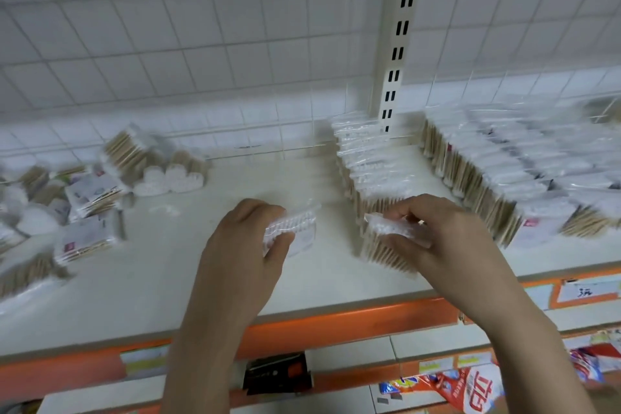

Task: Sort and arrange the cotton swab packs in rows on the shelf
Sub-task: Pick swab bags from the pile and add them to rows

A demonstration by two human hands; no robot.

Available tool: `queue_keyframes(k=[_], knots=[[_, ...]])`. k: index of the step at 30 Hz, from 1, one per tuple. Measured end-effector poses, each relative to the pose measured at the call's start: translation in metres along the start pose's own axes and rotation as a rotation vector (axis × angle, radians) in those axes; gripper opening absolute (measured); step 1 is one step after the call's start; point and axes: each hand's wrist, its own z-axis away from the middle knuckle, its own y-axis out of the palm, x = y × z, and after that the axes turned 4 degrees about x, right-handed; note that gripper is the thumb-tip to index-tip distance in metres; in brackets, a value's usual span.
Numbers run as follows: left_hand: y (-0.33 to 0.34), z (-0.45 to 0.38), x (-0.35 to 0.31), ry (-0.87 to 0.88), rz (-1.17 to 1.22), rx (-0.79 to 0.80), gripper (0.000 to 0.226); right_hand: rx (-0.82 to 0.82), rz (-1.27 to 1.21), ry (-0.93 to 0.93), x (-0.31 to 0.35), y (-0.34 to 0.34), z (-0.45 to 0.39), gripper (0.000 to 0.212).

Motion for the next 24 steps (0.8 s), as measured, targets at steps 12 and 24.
queue_keyframes(k=[12, 24], knots=[[0.002, -0.017, 0.001, -0.005, -0.038, 0.026, 0.027, -0.014, 0.148, -0.060, -0.024, 0.009, -0.022, 0.026], [0.005, -0.009, 0.004, -0.042, -0.002, 0.071, 0.024, -0.040, 0.099, -0.100, -0.030, 0.020, -0.029, 0.031]])
